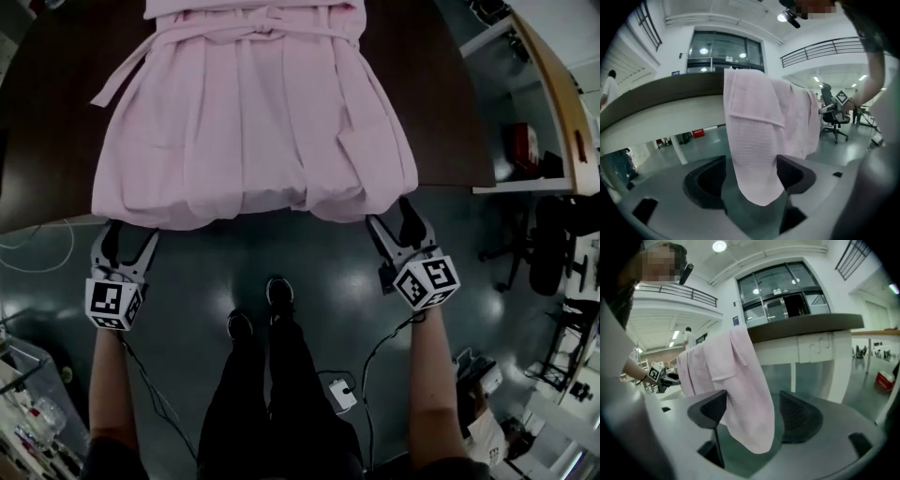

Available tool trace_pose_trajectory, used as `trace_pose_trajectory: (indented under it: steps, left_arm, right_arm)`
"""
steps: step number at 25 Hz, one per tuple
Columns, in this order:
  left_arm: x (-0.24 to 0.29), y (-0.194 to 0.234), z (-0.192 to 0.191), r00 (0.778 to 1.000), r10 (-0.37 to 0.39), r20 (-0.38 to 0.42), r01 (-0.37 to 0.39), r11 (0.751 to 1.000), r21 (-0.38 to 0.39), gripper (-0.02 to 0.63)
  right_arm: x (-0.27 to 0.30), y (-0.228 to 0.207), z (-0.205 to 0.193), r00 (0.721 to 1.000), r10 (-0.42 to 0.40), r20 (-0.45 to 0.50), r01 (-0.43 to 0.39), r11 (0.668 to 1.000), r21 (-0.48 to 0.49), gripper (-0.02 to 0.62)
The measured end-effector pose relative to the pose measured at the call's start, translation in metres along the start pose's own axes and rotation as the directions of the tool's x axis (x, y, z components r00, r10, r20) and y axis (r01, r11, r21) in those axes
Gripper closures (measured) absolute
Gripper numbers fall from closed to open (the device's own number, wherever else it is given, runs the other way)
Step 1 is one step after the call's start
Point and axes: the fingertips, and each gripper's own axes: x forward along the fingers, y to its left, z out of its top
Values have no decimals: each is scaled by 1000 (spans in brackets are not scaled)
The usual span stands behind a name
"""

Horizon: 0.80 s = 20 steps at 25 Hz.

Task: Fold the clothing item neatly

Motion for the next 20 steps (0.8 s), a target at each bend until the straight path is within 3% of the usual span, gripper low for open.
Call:
trace_pose_trajectory:
  steps: [2,6,11,12,13,15,16,20]
  left_arm:
    - [20,0,-7,998,-62,31,61,998,32,279]
    - [49,-19,-11,986,-158,50,153,984,89,281]
    - [57,-46,-18,972,-229,56,228,974,13,282]
    - [54,-50,-17,972,-229,57,229,973,1,292]
    - [49,-53,-15,973,-224,57,225,974,-11,342]
    - [33,-61,-12,978,-199,54,201,979,-33,485]
    - [23,-67,-9,980,-193,49,196,980,-45,561]
    - [-25,-110,11,965,-263,10,263,961,-90,574]
  right_arm:
    - [20,-12,-15,997,63,-48,-66,997,-47,261]
    - [44,-15,-38,983,157,-99,-160,987,-20,258]
    - [56,6,-53,981,171,-90,-172,985,3,269]
    - [54,9,-51,985,157,-78,-157,988,3,319]
    - [50,11,-50,989,132,-69,-133,991,-3,409]
    - [37,16,-48,995,79,-61,-80,997,-18,570]
    - [28,19,-47,996,62,-62,-63,998,-18,575]
    - [-33,34,-36,998,-15,-68,16,1000,17,576]
